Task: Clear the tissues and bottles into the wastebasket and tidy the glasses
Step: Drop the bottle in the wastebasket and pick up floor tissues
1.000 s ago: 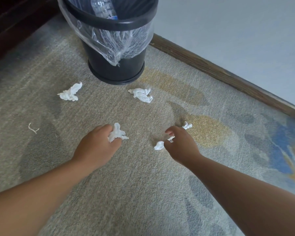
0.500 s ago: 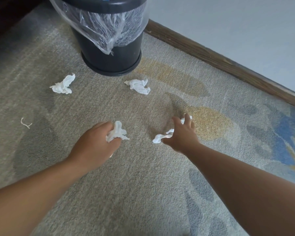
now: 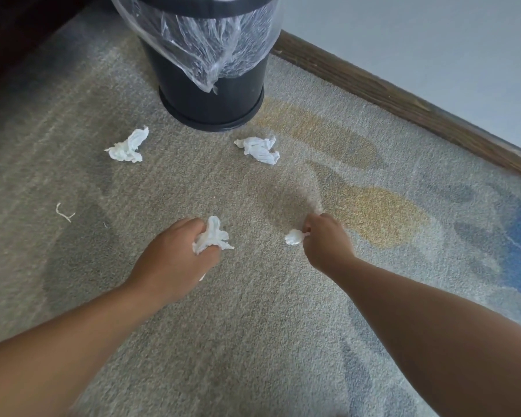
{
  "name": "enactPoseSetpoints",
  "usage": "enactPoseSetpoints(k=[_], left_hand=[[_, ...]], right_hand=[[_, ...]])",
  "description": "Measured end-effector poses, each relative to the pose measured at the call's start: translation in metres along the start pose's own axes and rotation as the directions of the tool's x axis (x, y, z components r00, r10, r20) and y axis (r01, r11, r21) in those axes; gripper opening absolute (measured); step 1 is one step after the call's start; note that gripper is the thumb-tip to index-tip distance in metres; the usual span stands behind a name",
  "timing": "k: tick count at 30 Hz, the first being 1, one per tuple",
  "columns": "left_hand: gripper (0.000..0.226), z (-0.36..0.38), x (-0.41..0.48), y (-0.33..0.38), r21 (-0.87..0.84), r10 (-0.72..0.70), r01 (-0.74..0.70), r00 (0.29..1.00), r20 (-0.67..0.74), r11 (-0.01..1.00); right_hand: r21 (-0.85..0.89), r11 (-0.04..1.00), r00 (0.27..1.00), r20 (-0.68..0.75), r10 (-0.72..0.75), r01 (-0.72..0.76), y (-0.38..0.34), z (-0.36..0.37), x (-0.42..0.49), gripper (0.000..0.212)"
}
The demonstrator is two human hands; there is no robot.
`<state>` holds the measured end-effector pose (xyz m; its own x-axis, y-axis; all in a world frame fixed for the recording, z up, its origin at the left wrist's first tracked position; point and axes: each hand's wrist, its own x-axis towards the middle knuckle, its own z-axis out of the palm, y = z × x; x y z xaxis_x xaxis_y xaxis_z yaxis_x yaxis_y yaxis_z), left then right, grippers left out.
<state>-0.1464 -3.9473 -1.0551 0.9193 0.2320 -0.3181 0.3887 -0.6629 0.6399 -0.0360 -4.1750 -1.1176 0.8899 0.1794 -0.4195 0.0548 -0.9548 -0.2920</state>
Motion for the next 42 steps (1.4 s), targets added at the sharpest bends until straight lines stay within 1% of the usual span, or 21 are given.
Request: enactPoseSetpoints(k=[3,7,11,14,17,19,20,24,25,27,28,31,34,39,42], left_hand=[[0.027,-0.006,0.002,-0.001,-0.008,-0.008,0.008,1.0,-0.015,1.0],[0.028,-0.016,0.004,-0.004,-0.028,-0.022,0.021,0.999,-0.031,0.999],[0.023,-0.026,0.006,-0.008,-0.037,-0.036,0.035,0.999,-0.031,0.999],[0.017,-0.035,0.007,-0.011,-0.032,-0.034,0.033,0.999,-0.037,0.999],[0.004,-0.051,0.008,-0.013,-0.015,-0.008,0.007,0.999,-0.046,1.0],[0.024,-0.064,0.01,-0.016,-0.033,-0.003,0.001,0.999,-0.049,0.999],[0.027,-0.071,0.011,-0.02,-0.039,-0.008,0.005,0.998,-0.057,0.999],[0.016,-0.101,0.013,-0.027,-0.057,-0.064,0.058,0.993,-0.098,0.997],[0.014,-0.108,0.012,-0.027,-0.061,-0.07,0.063,0.992,-0.109,0.996],[0.007,-0.122,0.011,-0.026,-0.064,-0.073,0.065,0.988,-0.135,0.996],[0.007,-0.13,0.011,-0.024,-0.061,-0.067,0.059,0.987,-0.145,0.996],[0.022,-0.152,0.011,-0.012,-0.067,-0.009,-0.002,0.987,-0.158,0.998],[0.035,-0.173,0.015,0.003,-0.091,0.04,-0.055,0.987,-0.155,0.994],[0.038,-0.197,0.032,0.032,-0.141,0.045,-0.064,0.99,-0.131,0.988],[0.044,-0.198,0.044,0.047,-0.099,0.045,-0.059,0.988,-0.144,0.993]], right_hand=[[0.06,0.998,1.0,-0.011,-0.02,0.02,-0.014,-0.004,0.0,0.023],[0.118,0.989,0.996,-0.035,-0.084,0.087,-0.041,-0.015,0.0,0.03],[0.172,0.976,0.991,0.015,-0.136,0.132,-0.073,-0.028,0.004,0.041],[0.213,0.965,0.986,0.031,-0.163,0.153,-0.094,-0.039,0.007,0.041],[0.168,0.962,0.975,0.01,-0.22,0.215,-0.112,-0.049,0.007,0.034],[0.168,0.964,0.978,0.0,-0.211,0.207,-0.123,-0.056,0.006,0.031],[0.182,0.964,0.98,0.009,-0.198,0.194,-0.127,-0.059,0.006,0.029],[0.189,0.969,0.984,0.05,-0.17,0.158,-0.148,-0.075,0.003,0.02],[0.174,0.972,0.985,0.043,-0.168,0.158,-0.155,-0.079,0.001,0.021],[0.159,0.971,0.983,0.021,-0.183,0.178,-0.168,-0.087,-0.005,0.027],[0.152,0.971,0.982,0.011,-0.187,0.184,-0.175,-0.091,-0.009,0.03],[0.141,0.974,0.984,-0.027,-0.178,0.18,-0.195,-0.11,-0.021,0.034],[0.135,0.975,0.984,-0.052,-0.168,0.174,-0.21,-0.136,-0.034,0.032],[0.111,0.979,0.984,-0.061,-0.165,0.171,-0.219,-0.181,-0.044,0.02],[0.122,0.974,0.981,-0.057,-0.185,0.191,-0.212,-0.192,-0.031,0.019]])
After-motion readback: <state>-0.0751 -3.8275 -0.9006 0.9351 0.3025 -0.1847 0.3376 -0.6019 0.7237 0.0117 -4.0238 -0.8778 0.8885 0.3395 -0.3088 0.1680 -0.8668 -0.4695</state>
